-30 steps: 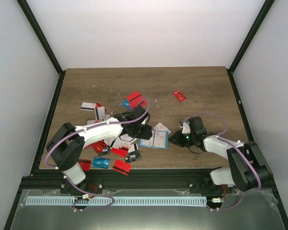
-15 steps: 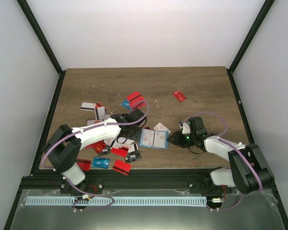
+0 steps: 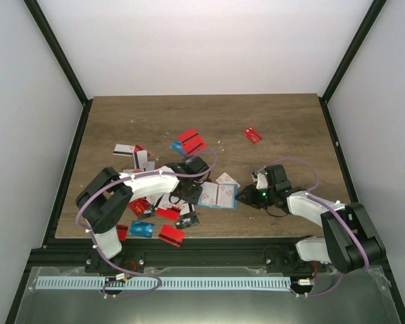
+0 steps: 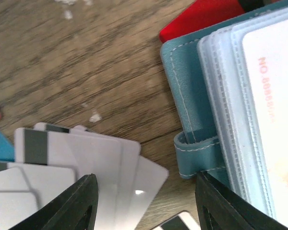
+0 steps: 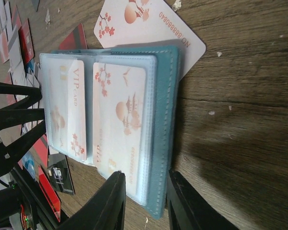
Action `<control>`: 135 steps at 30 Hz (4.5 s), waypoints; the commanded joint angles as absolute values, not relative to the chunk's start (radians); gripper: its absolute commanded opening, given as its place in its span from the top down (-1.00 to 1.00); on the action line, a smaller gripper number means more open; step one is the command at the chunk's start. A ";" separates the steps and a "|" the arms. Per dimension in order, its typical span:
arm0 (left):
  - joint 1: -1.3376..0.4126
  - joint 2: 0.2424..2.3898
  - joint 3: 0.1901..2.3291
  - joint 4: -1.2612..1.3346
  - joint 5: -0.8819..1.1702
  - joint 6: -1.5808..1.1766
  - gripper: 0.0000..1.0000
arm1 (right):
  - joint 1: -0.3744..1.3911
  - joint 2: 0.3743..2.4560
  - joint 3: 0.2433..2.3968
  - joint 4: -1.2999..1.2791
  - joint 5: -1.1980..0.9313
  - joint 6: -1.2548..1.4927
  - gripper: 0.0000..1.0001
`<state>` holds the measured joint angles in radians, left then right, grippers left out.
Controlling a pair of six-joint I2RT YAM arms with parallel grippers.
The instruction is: Put the credit cards into the card holder
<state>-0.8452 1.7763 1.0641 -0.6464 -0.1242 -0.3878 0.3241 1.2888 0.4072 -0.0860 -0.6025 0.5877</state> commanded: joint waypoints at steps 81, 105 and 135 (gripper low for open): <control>-0.831 1.717 0.993 -0.341 0.005 -0.214 -0.25 | 0.299 1.359 0.619 -0.265 -0.428 0.481 -0.37; -0.828 1.857 1.091 -0.327 0.088 -0.056 0.11 | 0.279 1.434 0.626 -0.245 -0.514 0.438 -0.35; -0.777 1.768 0.897 -0.074 0.235 -0.101 0.35 | 0.279 1.528 0.616 -0.222 -0.537 0.448 -0.28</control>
